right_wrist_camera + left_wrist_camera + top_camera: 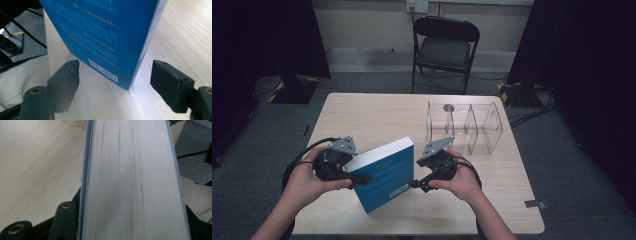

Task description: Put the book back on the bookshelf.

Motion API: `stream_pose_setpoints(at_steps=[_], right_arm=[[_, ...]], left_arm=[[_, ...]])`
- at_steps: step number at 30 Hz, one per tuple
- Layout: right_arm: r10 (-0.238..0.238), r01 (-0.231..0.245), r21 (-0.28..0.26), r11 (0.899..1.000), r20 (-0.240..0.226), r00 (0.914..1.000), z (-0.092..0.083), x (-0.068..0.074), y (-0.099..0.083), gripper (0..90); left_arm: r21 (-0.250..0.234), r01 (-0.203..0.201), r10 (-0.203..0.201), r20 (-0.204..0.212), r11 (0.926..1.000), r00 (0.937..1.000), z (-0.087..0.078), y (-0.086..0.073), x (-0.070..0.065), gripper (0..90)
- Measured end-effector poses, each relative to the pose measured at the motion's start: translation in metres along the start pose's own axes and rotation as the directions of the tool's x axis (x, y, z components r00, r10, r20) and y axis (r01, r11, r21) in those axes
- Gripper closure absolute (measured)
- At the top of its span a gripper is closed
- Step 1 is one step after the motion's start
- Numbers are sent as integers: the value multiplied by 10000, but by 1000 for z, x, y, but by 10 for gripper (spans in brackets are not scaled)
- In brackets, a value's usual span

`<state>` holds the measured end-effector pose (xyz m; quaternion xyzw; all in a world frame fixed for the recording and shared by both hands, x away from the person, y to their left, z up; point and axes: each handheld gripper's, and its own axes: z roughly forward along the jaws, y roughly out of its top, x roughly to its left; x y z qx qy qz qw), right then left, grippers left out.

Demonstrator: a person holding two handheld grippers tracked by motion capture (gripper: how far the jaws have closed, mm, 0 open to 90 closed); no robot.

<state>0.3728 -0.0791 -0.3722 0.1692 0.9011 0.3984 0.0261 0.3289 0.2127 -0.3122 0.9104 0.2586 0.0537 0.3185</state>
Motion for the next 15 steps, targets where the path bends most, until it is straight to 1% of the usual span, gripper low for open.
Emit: stream_pose_setpoints(at_steps=[1,2,3,4,5,6,7,8,9,10,11,13,15], right_arm=[[-78,78,19,10000,34,10000,-2,0,3,226],[-100,100,-1,9999,58,9999,-5,0,6,226],[-85,86,-31,10000,67,9999,-7,0,8,226],[-171,172,-56,9998,52,9998,-10,-1,12,223],[-119,119,-74,9999,-14,9999,-12,-1,15,220],[-136,135,-140,9998,-62,9999,-14,-1,19,220],[-198,197,-195,9996,-52,9998,-15,-1,22,220],[-219,217,-190,9996,-85,9997,-17,-1,25,220],[-331,330,-224,9992,-79,9994,-18,-1,29,220],[-342,339,-232,9992,-93,9994,-18,-1,32,220],[-367,364,-188,9992,-144,9992,-19,-1,36,220],[-574,572,-96,9983,-209,9981,-19,0,42,220],[-646,646,-37,9979,-127,9978,-18,1,47,203]], left_arm=[[-105,92,-91,108,9999,9999,0,0,0,496],[-66,45,-45,87,10000,10000,0,0,0,494],[-110,82,-81,96,9999,9999,0,-1,0,493],[-126,95,-94,88,9999,9999,0,-1,0,490],[-70,96,-95,99,9999,9999,0,-1,0,488],[-122,139,-137,102,9998,9999,0,-2,0,486],[-209,292,-290,86,9994,9995,1,-3,0,487],[-132,183,-182,87,9997,9998,1,-3,1,487],[-89,210,-209,131,9997,9997,0,-3,1,486],[-88,190,-189,109,9998,9998,1,-4,1,486],[-85,160,-159,72,9998,9998,1,-4,1,485],[-63,169,-168,89,9998,9998,1,-4,1,484],[31,148,-148,144,9999,9998,1,-5,2,484]])
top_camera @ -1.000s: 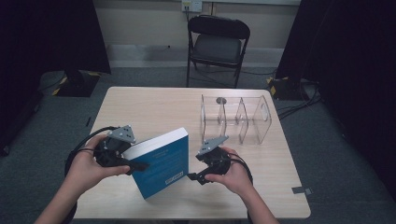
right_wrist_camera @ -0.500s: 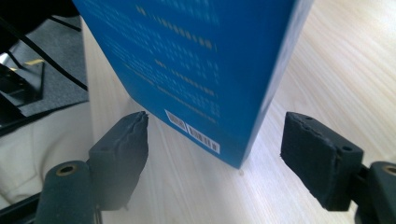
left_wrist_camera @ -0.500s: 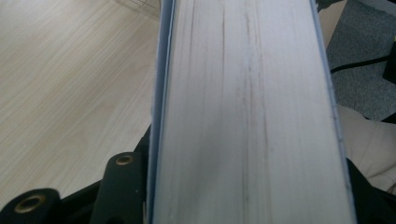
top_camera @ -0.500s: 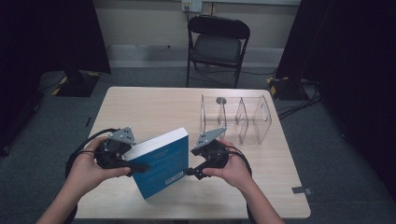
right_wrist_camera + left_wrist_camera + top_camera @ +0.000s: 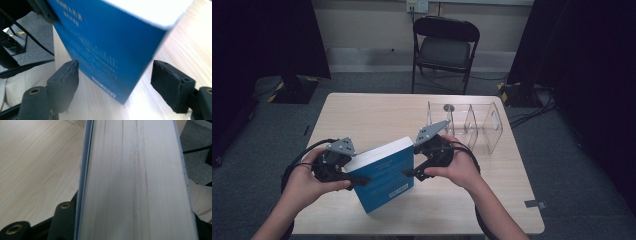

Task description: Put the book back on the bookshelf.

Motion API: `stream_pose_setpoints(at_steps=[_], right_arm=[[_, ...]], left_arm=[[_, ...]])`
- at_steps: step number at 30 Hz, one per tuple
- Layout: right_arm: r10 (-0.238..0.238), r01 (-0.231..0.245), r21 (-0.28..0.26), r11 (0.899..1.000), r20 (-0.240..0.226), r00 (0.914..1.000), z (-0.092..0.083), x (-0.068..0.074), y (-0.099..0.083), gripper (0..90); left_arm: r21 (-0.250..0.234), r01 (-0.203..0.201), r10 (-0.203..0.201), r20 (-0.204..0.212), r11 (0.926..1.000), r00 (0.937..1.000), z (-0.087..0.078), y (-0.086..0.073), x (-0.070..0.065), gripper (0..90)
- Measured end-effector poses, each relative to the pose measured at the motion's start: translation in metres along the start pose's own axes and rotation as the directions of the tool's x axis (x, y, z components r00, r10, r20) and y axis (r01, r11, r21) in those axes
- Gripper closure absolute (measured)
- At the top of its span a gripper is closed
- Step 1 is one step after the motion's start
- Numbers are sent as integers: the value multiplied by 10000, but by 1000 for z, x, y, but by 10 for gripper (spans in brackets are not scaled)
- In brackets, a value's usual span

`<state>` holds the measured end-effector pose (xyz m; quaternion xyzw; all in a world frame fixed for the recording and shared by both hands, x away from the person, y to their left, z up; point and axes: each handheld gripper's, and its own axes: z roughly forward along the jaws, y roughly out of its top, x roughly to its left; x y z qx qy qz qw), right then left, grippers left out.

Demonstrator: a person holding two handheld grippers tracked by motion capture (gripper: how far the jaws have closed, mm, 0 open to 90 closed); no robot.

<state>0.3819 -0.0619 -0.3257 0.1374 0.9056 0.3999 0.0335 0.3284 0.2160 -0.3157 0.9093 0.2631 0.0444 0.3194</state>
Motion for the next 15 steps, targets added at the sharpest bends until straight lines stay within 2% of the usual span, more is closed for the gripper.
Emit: stream_pose_setpoints(at_steps=[2,7,13,15], right_arm=[[-70,69,37,10000,29,10000,0,-1,3,204],[-83,83,-81,9999,-43,10000,1,-5,7,220],[80,-99,-453,9989,-423,9991,0,-10,10,243],[44,-66,-518,9986,-435,9990,0,-10,11,258]], left_arm=[[-149,76,-76,-9,9999,10000,1,-1,0,485],[-65,72,-72,-27,10000,10000,1,-2,0,486],[-36,-6,6,81,10000,10000,3,-3,2,485],[-81,92,-92,44,9999,9999,5,-4,1,485]])
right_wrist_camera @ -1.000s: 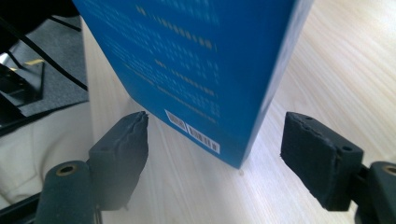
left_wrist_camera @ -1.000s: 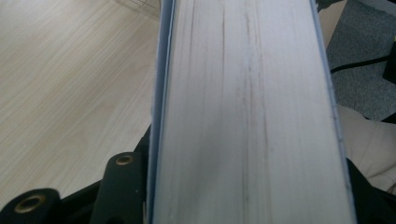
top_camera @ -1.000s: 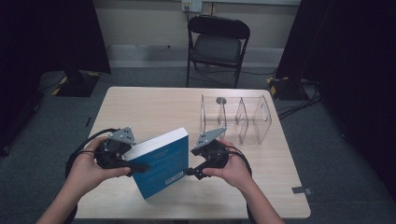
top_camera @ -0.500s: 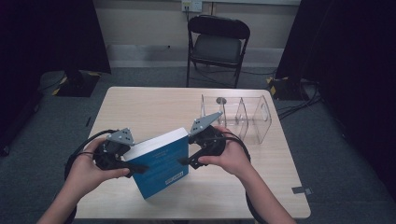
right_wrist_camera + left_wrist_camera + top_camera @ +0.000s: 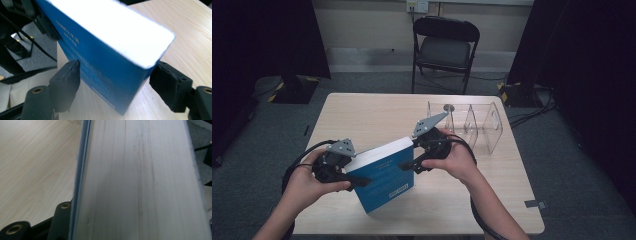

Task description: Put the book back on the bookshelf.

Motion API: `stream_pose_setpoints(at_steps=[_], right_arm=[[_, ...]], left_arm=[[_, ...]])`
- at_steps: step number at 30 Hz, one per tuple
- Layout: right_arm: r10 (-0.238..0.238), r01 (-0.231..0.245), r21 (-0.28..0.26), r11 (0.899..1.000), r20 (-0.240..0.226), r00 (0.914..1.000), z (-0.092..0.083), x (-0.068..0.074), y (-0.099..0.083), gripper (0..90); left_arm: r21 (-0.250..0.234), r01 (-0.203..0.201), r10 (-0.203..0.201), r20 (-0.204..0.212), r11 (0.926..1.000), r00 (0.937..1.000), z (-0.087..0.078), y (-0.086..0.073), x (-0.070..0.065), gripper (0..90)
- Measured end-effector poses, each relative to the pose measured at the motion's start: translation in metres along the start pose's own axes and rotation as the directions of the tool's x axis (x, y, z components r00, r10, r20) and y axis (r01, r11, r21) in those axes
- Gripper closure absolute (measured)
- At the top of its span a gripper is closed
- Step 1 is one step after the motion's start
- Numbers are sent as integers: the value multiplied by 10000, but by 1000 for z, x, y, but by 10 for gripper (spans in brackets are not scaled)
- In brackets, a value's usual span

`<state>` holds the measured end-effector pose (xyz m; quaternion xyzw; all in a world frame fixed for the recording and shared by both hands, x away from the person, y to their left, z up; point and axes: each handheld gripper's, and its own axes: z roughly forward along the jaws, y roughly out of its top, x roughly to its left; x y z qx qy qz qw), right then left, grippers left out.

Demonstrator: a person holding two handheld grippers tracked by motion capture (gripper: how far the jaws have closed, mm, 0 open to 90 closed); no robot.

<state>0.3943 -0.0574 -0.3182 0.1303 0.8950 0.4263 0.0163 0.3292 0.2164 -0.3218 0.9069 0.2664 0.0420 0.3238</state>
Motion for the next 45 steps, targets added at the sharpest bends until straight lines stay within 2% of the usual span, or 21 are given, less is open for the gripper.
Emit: stream_pose_setpoints(at_steps=[5,9,14,15,16,17,18,23,24,25,33,34,36,37,38,39,43,45], right_arm=[[-107,105,177,9998,103,9999,3,1,2,255],[-185,182,379,9991,58,9998,8,1,4,255],[-380,373,496,9981,128,9992,10,0,6,316],[-621,608,590,9964,203,9979,9,0,7,337],[-890,868,732,9935,284,9956,9,1,8,354],[-1054,1024,854,9911,315,9939,8,1,8,368],[-1044,1013,903,9907,300,9941,8,1,8,375],[-1485,1434,1145,9830,374,9882,4,2,8,444],[-1439,1394,1177,9832,300,9891,1,2,7,463],[-1529,1493,1146,9821,228,9880,0,1,6,477],[-1821,1798,1137,9771,103,9832,-11,7,0,580],[-1797,1778,1132,9775,68,9837,-13,10,-1,591],[-1544,1525,1092,9823,94,9880,-16,12,-4,599],[-1556,1544,1064,9823,32,9878,-17,11,-5,605],[-1532,1523,1060,9826,3,9882,-19,11,-7,609],[-1507,1499,1057,9830,-4,9886,-20,12,-8,612],[-1610,1604,928,9827,-14,9870,-22,14,-12,618],[-1628,1621,952,9822,-11,9867,-23,15,-12,618]], left_arm=[[114,1,-3,102,9999,9999,2,0,1,485],[53,47,-47,-35,10000,10000,4,-1,0,485],[64,113,-112,-52,9999,9999,6,-2,0,485],[-11,223,-223,-32,9998,9997,6,-2,0,485],[57,126,-126,39,9999,9999,5,-2,2,485],[-42,262,-262,88,9996,9996,6,-3,1,483],[18,185,-185,82,9998,9998,6,-2,2,483],[-73,343,-343,66,9994,9994,7,-2,5,477],[107,136,-137,66,9998,9999,6,-1,7,474],[-4,298,-298,46,9996,9995,7,-1,6,473],[-375,508,-528,-537,9980,9972,8,-4,11,433],[-479,573,-597,-510,9972,9969,9,-5,12,420],[-504,437,-461,-483,9978,9978,8,-6,12,418],[-540,413,-440,-510,9977,9977,8,-5,12,418],[-356,255,-278,-648,9990,9975,7,-5,12,422],[-451,243,-274,-679,9987,9973,7,-5,11,422],[-590,353,-385,-544,9976,9978,5,-8,17,387],[-550,442,-475,-614,9975,9970,3,-12,19,371]])
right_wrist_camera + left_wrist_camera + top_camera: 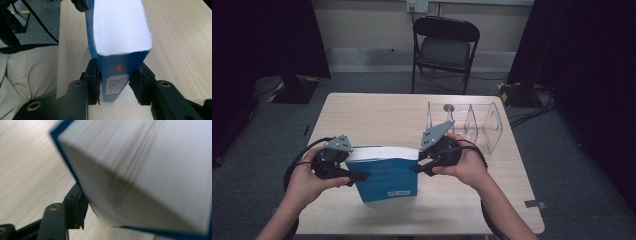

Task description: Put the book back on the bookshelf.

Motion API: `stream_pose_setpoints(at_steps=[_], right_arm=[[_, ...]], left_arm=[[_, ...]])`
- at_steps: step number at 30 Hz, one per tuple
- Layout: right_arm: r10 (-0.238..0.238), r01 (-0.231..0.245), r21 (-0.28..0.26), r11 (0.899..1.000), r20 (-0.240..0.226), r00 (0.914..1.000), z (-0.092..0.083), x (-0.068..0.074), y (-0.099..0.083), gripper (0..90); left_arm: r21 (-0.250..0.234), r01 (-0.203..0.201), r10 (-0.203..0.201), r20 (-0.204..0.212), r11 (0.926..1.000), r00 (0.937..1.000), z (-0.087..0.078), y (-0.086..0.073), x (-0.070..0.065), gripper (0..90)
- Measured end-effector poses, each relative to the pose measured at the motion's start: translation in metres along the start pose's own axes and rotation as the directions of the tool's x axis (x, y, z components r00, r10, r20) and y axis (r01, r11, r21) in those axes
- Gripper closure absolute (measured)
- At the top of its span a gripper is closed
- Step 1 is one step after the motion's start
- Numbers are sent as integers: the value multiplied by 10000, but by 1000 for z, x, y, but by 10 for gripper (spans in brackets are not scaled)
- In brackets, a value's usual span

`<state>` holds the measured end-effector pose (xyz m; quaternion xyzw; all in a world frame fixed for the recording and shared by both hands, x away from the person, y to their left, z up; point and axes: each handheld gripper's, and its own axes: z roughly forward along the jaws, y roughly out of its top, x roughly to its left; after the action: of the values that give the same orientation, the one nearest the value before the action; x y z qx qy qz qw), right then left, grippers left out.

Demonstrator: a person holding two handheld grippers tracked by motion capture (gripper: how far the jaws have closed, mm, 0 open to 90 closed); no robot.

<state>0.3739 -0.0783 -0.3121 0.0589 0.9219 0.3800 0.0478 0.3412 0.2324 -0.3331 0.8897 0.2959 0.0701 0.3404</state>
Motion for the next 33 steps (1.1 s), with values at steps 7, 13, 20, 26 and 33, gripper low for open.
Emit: stream_pose_setpoints(at_steps=[7,13,20,26,33], right_arm=[[203,-202,110,9997,-60,9998,1,-1,2,616],[324,-325,390,9987,21,9995,1,1,6,608],[435,-437,322,9985,64,9990,2,0,7,599],[597,-595,143,9981,-119,9981,2,-1,9,582],[679,-682,-164,9975,-223,9974,6,-1,16,547]], left_arm=[[-464,249,-251,-31,9986,9997,-3,-19,7,338],[-571,386,-382,88,9976,9992,6,-40,7,339],[-726,849,-834,230,9937,9963,19,-65,9,342],[-613,1035,-1028,153,9927,9946,25,-81,15,344],[-238,1154,-1153,39,9930,9933,41,-98,19,344]])
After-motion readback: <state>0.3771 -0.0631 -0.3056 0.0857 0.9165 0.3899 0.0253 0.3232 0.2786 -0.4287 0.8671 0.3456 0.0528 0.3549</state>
